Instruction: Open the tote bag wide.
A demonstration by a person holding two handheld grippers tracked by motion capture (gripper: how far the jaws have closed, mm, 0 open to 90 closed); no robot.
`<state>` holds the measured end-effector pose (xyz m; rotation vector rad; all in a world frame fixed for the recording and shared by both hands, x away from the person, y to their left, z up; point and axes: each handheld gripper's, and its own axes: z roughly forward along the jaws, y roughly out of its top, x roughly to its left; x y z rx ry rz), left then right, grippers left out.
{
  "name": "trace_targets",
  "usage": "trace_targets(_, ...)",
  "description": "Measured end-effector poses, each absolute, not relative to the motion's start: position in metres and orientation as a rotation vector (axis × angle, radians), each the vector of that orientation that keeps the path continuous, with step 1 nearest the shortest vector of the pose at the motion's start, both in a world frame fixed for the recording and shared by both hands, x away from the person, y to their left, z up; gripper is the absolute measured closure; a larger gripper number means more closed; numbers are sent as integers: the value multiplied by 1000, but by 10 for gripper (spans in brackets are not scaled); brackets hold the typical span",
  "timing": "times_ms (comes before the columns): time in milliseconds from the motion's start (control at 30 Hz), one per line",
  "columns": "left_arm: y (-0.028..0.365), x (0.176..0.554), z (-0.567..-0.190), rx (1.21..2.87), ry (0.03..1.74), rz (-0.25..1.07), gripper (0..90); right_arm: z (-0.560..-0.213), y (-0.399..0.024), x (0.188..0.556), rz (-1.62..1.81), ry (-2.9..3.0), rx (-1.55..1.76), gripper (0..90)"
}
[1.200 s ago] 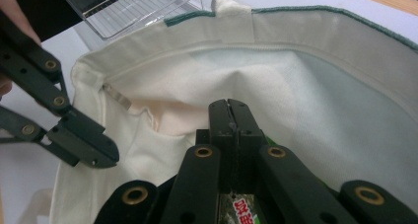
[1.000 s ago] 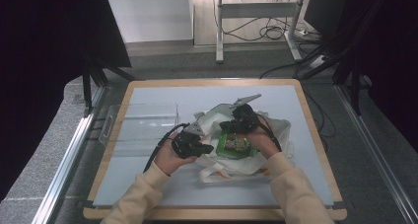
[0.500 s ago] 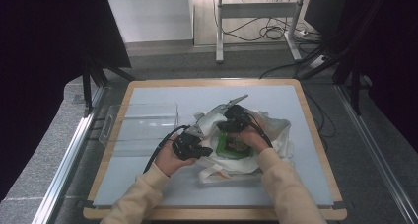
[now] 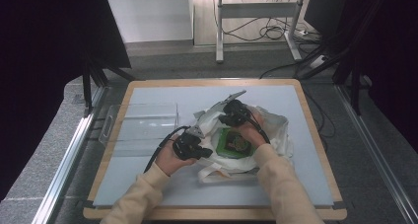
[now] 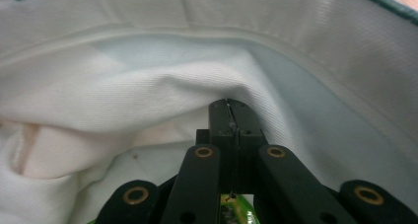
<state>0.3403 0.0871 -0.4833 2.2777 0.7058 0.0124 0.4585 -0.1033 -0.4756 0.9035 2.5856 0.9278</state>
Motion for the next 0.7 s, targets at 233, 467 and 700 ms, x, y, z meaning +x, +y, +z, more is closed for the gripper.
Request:
trace_targets(233,88,341,-484,2279,703,12,900,-478,-106,466,951,2552,930,895)
trace_targets(467,85,341,-486,2288,701,8,900,-482,-106,471,952,2534,941,895)
trace_targets(700,85,341,-486,2286,700,7,900,-481,-107,469,957,2532,963,895)
